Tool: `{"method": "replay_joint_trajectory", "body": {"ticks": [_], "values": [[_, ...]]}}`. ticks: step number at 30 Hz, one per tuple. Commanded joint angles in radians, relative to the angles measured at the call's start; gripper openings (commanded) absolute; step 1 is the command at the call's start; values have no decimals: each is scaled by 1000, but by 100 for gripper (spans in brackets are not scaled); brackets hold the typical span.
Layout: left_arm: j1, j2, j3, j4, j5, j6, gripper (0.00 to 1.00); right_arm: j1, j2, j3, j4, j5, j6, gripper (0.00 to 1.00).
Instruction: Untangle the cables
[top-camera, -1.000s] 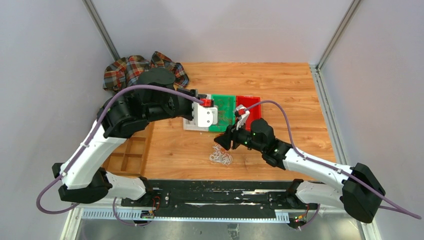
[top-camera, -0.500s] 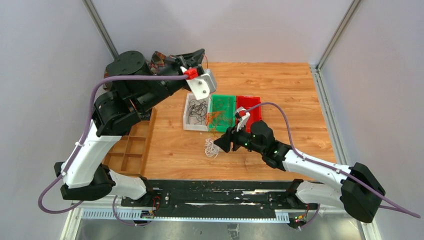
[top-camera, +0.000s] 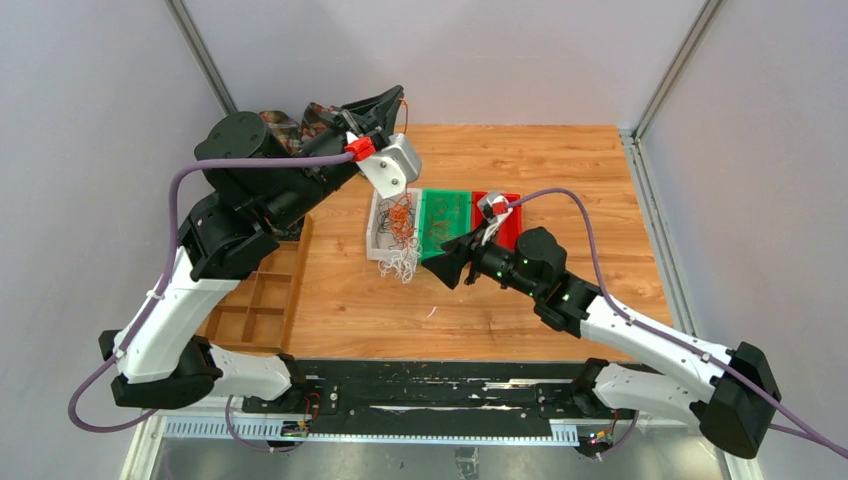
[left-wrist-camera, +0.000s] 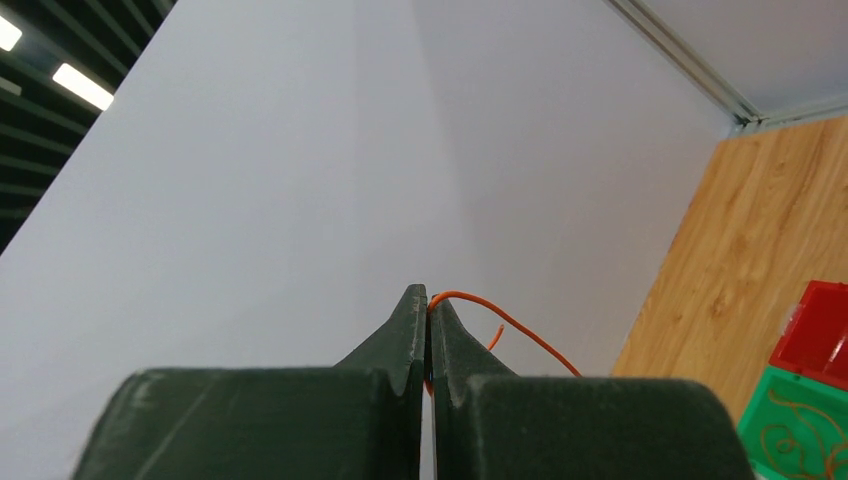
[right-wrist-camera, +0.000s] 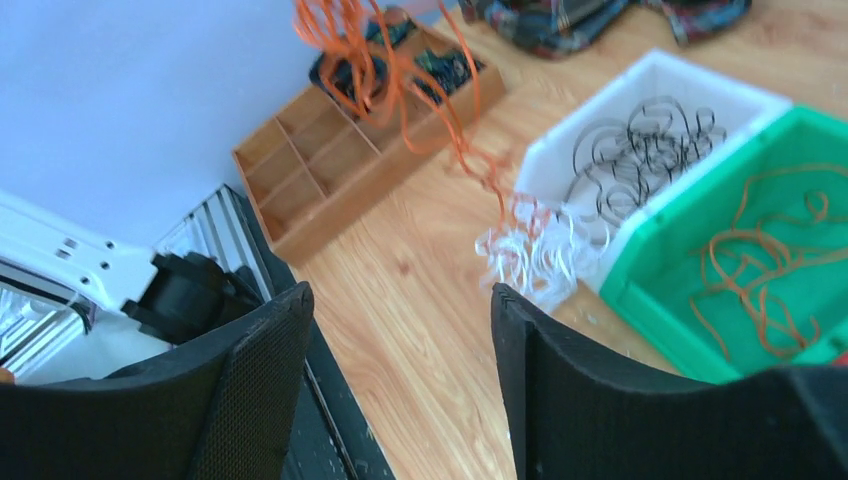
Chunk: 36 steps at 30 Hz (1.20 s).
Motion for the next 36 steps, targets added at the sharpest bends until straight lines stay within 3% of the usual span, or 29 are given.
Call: {"method": "replay_joint_trajectory", "body": {"ticks": [1,9,16,24,30,36], "values": [[-6,-8,-4,54,-5,-10,1,30,54,97,15,-41,-32,64],[-6,-11,-2,31,3,-23,1,79,202,166,36,66,-32,58],[-6,-15,5,38,10,-8,1,80,216,152,35,101,-30,51],[-6,-10,50,53,12,0,1,79,186,14,46,213,20,20],[-6,-7,88,62,0,55,1,80,190,-50,52,219,53,3],[-6,-6,124,84,-18,102,1,79,145,-124,47,276,91,0]]}}
